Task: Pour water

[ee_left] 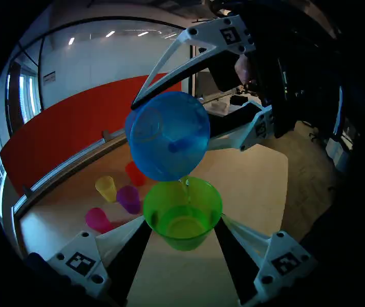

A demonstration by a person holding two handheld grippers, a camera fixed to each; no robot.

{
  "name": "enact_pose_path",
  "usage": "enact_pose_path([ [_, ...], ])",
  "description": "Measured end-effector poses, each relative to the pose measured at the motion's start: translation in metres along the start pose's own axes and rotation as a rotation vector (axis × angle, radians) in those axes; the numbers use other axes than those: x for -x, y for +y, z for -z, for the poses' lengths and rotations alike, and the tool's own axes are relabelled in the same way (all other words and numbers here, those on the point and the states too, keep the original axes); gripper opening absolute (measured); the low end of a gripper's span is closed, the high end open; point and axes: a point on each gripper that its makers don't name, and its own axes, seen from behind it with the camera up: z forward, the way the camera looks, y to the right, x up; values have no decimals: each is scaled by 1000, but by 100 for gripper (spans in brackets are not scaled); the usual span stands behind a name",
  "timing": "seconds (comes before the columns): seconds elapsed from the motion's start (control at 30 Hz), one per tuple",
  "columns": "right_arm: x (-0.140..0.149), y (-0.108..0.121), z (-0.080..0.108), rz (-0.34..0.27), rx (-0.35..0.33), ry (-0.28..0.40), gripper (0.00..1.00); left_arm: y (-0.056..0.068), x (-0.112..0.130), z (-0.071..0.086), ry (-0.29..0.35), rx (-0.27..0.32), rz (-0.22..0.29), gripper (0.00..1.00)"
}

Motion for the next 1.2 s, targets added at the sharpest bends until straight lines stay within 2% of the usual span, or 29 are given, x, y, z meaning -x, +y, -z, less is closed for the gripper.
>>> enact_pose_path([
  [0.87,22,26,-23,110,21,2,82,-1,-2,-4,3,2,3,82],
  [1.2,26,25,-25,113,23,5,82,-1,0,-5,3,3,3,82],
])
